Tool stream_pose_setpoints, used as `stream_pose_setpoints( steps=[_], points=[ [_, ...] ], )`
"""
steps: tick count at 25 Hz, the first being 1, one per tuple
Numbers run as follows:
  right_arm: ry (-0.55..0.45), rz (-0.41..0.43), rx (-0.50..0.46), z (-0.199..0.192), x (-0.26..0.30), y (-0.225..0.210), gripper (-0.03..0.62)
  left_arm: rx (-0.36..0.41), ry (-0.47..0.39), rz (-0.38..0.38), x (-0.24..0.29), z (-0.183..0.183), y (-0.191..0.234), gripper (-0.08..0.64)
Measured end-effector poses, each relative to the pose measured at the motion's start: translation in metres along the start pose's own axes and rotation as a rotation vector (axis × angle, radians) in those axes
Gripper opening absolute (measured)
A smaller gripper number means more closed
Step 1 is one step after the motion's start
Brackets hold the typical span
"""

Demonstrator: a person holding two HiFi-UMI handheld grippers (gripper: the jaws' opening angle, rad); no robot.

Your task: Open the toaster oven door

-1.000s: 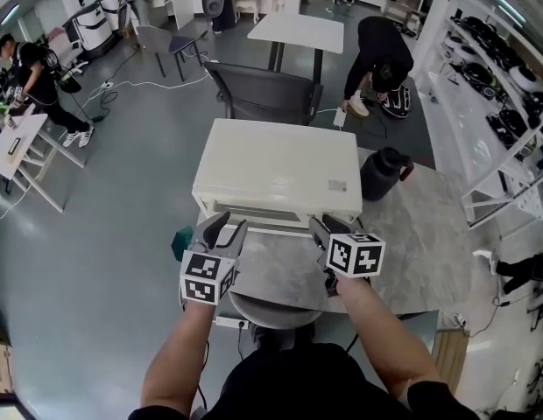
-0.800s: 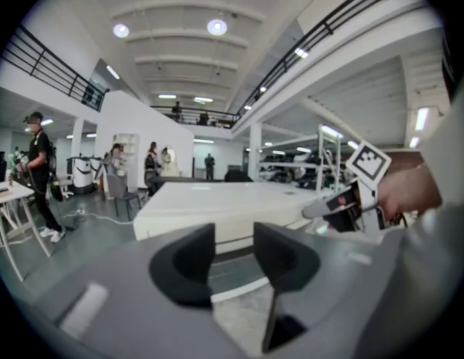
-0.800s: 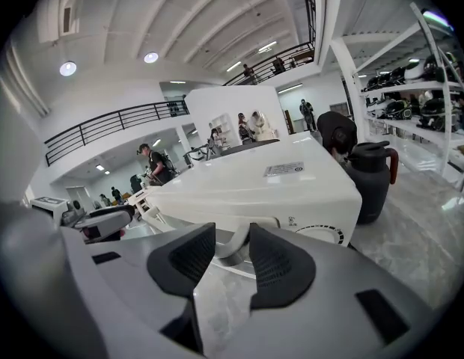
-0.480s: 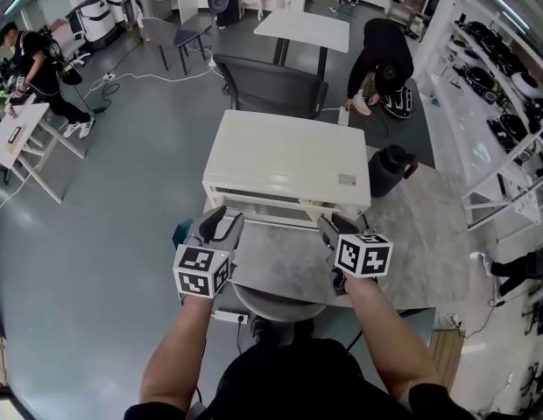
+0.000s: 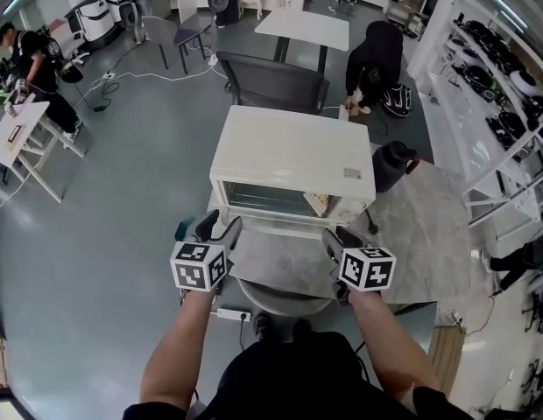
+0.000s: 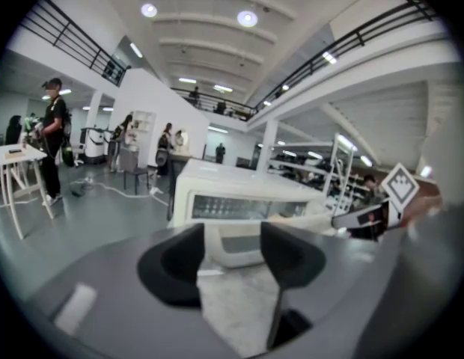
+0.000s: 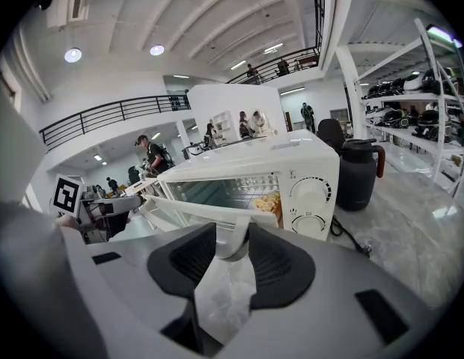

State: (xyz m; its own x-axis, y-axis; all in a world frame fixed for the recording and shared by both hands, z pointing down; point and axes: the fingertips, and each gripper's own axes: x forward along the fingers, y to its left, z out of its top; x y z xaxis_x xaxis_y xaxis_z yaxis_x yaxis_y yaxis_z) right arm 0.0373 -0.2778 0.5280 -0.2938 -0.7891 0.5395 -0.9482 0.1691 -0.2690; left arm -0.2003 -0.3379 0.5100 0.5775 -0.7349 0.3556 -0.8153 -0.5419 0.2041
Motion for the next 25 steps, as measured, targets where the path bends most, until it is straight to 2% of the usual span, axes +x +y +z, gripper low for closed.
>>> stream_pose_setpoints(
  steps=[6,13,17,25],
  points=[
    [0.011,0.019,0.016,-0.016,-0.006,0.007,0.132,-0.026,0.039,0.021,0.003,-0.017,0.004,0.227],
    [0.035,0.06,-0.064,-0.03,-0.012,0.009,0.14,0.016,0.081,0.085,0.001,-0.037,-0.002,0.225],
    [0.054,0.106,-0.066,-0.04,-0.021,0.01,0.133,0.021,0.1,0.114,-0.005,-0.045,-0.004,0.224],
    [0.046,0.117,-0.121,-0.05,-0.036,0.007,0.133,-0.019,0.099,0.162,-0.016,-0.065,-0.005,0.219]
  ],
)
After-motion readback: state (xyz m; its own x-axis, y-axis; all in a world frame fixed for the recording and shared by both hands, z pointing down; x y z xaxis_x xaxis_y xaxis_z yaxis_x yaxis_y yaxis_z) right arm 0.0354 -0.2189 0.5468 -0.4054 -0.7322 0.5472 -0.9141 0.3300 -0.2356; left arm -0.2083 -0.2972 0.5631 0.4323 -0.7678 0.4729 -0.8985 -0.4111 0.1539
